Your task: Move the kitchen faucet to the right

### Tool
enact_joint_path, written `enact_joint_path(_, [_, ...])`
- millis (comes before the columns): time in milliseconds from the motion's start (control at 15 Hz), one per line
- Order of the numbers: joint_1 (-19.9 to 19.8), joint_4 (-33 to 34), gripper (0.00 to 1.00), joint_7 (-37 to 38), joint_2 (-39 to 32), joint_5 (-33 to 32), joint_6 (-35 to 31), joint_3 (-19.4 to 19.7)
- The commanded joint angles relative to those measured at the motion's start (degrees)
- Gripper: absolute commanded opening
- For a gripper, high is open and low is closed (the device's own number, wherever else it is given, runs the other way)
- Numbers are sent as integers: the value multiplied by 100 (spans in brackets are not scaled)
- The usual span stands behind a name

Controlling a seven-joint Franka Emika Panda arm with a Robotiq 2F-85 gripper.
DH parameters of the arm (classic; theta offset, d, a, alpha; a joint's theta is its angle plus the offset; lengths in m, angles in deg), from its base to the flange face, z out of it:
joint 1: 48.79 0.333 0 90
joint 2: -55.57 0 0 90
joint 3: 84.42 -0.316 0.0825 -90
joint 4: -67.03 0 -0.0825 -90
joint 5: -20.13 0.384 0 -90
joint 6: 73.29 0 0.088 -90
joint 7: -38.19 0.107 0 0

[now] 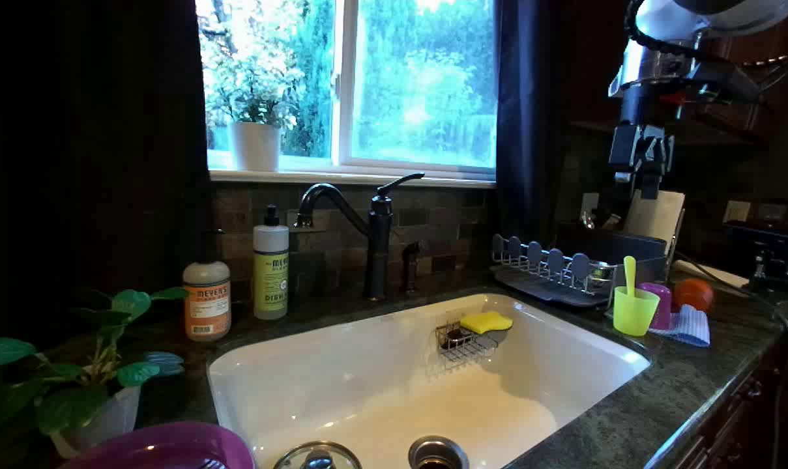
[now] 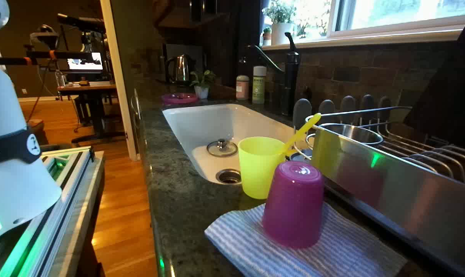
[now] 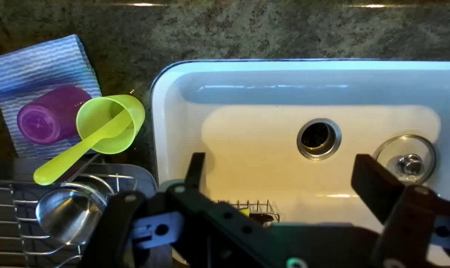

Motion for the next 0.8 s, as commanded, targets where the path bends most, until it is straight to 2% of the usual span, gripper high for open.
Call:
enact_joint_path(0, [-20,11,100,-8,-3,11,13,-18])
enact_joint_path(533, [-20,11,100,-8,-4,11,13,-18])
enact_joint_path(600, [-35,54,100,99,-7,65,-162,-26])
enact_joint_path(733, [-101,634,100,604,-534,-4,-414,-241])
